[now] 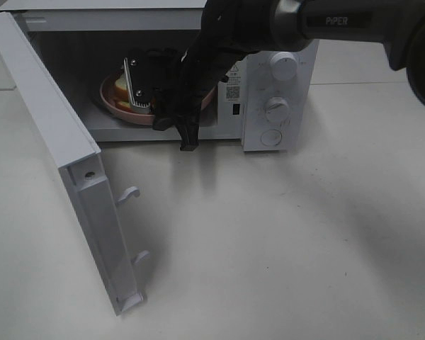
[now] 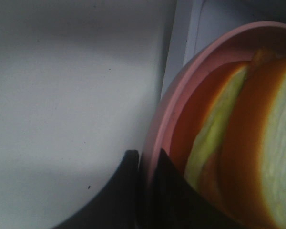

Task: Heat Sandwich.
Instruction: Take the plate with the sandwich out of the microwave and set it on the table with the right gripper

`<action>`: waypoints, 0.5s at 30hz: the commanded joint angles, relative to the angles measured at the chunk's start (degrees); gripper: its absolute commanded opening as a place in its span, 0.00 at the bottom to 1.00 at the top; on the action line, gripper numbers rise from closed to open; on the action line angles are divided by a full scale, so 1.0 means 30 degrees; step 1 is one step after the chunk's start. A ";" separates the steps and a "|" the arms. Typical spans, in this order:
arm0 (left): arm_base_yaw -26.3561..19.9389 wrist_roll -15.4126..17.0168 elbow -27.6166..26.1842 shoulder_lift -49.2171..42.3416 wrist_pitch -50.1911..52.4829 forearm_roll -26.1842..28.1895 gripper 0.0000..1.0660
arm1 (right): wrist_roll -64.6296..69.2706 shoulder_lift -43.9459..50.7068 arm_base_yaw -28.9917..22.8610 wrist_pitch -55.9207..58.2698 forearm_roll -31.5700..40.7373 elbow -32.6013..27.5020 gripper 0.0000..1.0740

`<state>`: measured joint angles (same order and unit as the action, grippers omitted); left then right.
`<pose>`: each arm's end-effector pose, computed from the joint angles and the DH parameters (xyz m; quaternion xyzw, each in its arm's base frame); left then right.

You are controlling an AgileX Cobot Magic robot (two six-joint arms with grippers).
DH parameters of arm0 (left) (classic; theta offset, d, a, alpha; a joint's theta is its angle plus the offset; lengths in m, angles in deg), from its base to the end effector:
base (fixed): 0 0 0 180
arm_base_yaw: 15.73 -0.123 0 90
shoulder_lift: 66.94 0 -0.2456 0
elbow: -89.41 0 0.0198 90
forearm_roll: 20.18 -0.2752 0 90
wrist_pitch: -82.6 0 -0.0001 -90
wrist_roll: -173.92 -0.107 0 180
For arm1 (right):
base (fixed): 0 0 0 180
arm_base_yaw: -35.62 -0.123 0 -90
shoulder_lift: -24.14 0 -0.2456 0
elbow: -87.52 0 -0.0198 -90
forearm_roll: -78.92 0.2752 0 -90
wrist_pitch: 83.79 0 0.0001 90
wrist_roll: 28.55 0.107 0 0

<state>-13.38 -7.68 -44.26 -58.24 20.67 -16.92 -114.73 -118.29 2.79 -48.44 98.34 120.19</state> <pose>0.0664 -0.0081 0.2856 0.0311 0.8515 -0.0318 0.5224 0.4280 0.3007 0.1138 -0.7585 0.5651 -0.0126 0.3244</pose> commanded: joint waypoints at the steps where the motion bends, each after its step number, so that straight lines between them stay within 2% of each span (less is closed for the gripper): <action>1: -0.0057 0.0038 0.0057 -0.0095 0.0210 0.0191 0.58 | -0.0592 0.1070 -0.0057 -0.1089 -0.0267 -0.0936 0.00; 7: -0.0057 0.0038 0.0057 -0.0095 0.0210 0.0191 0.58 | -0.0993 0.2827 -0.0516 -0.3266 -0.0153 -0.3762 0.00; 15: -0.0057 0.0038 0.0057 -0.0095 0.0210 0.0191 0.58 | -0.1986 0.4297 -0.1127 -0.2769 -0.0095 -0.5768 0.00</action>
<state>-13.38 -7.68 -44.26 -58.24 20.67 -16.92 -119.02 -107.81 -0.13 -55.66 97.88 104.26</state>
